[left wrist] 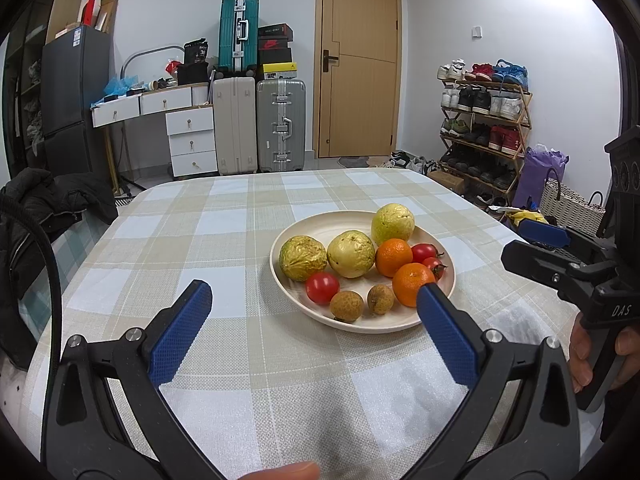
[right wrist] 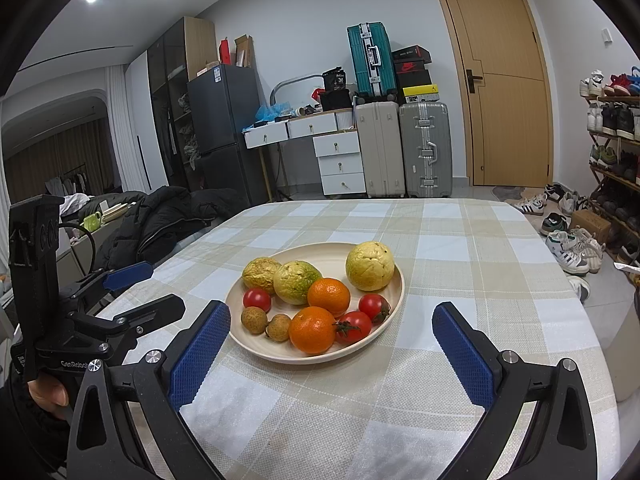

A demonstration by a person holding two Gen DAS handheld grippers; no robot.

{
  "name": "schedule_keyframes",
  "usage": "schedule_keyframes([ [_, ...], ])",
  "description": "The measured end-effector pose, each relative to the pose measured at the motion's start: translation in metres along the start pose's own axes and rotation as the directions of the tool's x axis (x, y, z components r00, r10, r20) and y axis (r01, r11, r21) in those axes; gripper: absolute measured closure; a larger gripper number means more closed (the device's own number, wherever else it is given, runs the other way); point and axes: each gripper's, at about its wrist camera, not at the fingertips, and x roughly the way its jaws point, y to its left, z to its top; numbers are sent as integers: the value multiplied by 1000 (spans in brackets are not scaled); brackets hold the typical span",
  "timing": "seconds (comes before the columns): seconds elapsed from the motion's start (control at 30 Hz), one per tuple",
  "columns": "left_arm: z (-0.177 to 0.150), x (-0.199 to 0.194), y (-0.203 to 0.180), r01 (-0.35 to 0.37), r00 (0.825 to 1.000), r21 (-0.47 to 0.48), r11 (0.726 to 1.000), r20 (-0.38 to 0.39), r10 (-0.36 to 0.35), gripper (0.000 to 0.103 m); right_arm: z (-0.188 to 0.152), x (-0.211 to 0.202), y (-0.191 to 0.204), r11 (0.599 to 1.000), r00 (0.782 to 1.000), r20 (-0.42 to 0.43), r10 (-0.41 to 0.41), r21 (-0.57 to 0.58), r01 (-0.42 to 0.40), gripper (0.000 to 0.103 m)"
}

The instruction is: Organize fruits

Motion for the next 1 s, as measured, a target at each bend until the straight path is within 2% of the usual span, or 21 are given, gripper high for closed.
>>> schedule_keyframes([
  [1.0,0,0,0,-5,1000,2,1000,3,5,1,0,0,0,1000,1000,0,1,0,-1,0],
])
